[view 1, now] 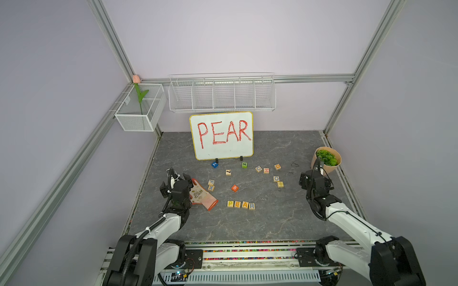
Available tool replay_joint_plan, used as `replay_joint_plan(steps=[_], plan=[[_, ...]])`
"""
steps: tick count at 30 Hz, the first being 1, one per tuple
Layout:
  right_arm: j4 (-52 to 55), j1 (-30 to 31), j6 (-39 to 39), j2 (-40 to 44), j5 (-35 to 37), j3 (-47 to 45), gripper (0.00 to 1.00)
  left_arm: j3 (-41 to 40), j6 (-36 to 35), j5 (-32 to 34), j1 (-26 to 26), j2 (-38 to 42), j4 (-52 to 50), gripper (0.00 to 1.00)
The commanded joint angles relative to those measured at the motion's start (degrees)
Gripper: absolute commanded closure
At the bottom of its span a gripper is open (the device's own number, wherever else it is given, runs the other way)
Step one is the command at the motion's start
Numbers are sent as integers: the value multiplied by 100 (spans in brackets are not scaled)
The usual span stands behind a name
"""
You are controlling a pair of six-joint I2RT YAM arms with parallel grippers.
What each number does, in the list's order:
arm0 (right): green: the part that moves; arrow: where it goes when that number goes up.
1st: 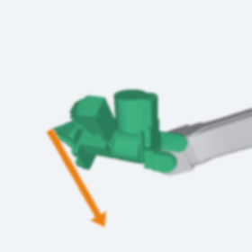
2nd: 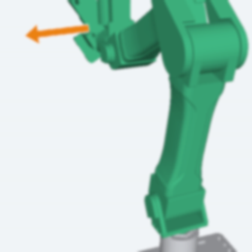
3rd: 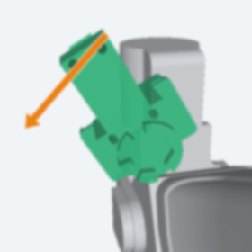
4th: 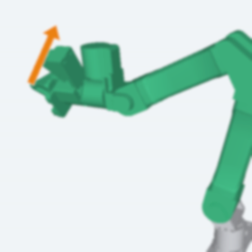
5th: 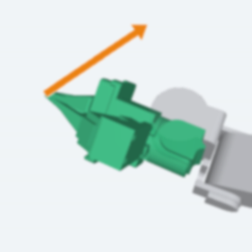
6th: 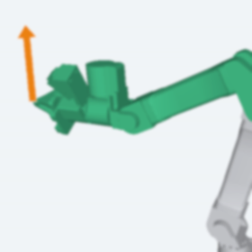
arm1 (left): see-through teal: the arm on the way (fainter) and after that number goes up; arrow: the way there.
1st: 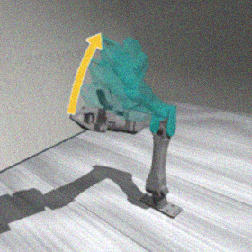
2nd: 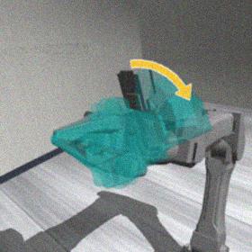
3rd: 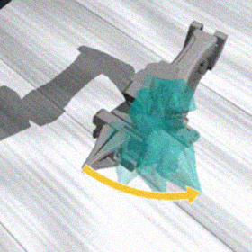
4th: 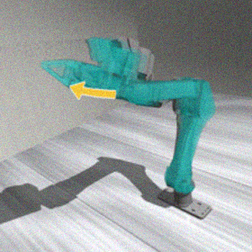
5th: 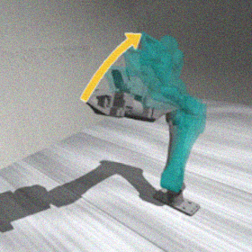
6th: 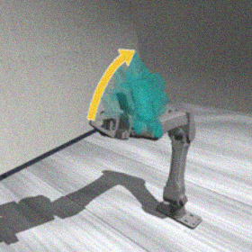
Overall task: Spell the uppercase word “pear” with letter blocks
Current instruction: Reset both arms
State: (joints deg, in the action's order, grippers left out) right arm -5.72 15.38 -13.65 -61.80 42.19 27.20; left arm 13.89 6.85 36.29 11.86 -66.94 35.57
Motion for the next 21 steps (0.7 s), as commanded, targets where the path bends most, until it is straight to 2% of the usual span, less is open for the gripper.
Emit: replay_joint_plan(steps=[1,4,6,8,13,16,17,19,21], plan=[[-898,-166,210,55,384,-260,11,-46,-271,-74,-86,-598,1680,1],[-1599,-325,239,-192,312,-545,11,24,-645,-132,-96,-1240,2497,1],[-2170,-589,277,-421,313,-687,11,162,-692,-268,-124,-1595,2522,1],[-2750,-803,380,-719,-55,-818,11,210,-826,-442,-131,-2023,2948,1],[-3594,-974,826,-1365,-732,-782,11,271,-716,-680,-193,-2048,2683,1],[-4190,-1094,986,-1811,-834,-763,11,320,-901,-703,-193,-2451,3142,1],[-4450,-1209,941,-2031,-1024,-777,11,384,-810,-719,-190,-2310,2752,1],[-3997,-1239,1001,-2061,-1443,-566,11,494,-677,-690,-218,-2213,2378,1],[-4072,-1297,1192,-2279,-1956,-436,11,597,-747,-698,-241,-2338,2432,1]])
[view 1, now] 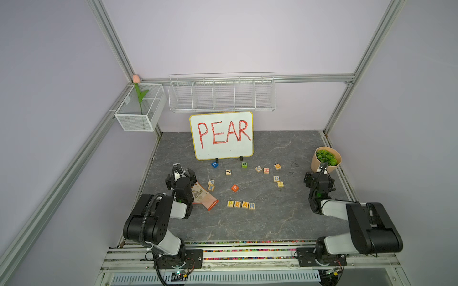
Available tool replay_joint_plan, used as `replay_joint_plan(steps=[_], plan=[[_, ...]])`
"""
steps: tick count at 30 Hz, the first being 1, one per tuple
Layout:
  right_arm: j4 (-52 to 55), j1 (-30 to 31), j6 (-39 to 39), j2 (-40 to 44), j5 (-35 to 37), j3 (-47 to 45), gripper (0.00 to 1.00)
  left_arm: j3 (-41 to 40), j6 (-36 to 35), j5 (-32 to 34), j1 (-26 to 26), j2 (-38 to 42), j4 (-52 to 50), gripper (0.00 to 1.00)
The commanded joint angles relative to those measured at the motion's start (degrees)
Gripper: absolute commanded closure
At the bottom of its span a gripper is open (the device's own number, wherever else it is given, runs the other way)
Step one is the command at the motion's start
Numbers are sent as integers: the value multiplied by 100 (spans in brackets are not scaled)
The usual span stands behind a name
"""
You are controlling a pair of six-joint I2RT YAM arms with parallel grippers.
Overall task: Spell the uppercase word “pear” with letter blocks
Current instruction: Reset both arms
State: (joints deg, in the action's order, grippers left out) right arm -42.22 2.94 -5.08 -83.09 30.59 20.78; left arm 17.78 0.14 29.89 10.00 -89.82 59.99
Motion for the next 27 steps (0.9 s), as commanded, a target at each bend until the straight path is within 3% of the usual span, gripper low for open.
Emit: replay_joint_plan(steps=[1,6,27], plan=[[-111,-52,429,-265,-1007,424,11,237,-20,-136,-99,-1,-172,1],[167,-124,429,-278,-1333,557,11,440,265,-445,-388,79,-726,1],[47,-136,627,-270,-1866,498,11,378,355,-745,-578,88,-631,1]])
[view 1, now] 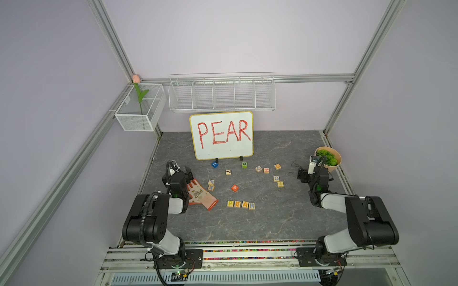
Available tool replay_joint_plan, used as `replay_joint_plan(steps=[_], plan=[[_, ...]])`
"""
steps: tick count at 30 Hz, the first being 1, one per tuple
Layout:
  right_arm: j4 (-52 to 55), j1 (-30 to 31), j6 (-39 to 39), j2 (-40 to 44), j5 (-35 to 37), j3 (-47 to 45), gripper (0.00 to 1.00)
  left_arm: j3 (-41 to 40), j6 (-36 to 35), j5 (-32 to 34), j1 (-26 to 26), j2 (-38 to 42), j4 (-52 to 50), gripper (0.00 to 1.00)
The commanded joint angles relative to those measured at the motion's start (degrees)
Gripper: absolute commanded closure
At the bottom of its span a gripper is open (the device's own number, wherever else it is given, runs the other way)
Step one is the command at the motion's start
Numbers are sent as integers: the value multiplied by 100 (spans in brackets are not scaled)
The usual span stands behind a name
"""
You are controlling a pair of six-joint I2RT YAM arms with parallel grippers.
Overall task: Spell the uppercase word “pear” with letter blocks
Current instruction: Reset both arms
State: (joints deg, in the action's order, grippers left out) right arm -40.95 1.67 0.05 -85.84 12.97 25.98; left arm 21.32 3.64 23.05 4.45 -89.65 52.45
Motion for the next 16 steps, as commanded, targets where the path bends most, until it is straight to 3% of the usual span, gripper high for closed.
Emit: replay_joint_plan(steps=[1,16], plan=[[-81,-9,109,-9,-101,-16,11,27,-1,-51,-22,62,136,1],[61,-31,133,-20,-216,57,11,20,-4,-59,-21,70,144,1]])
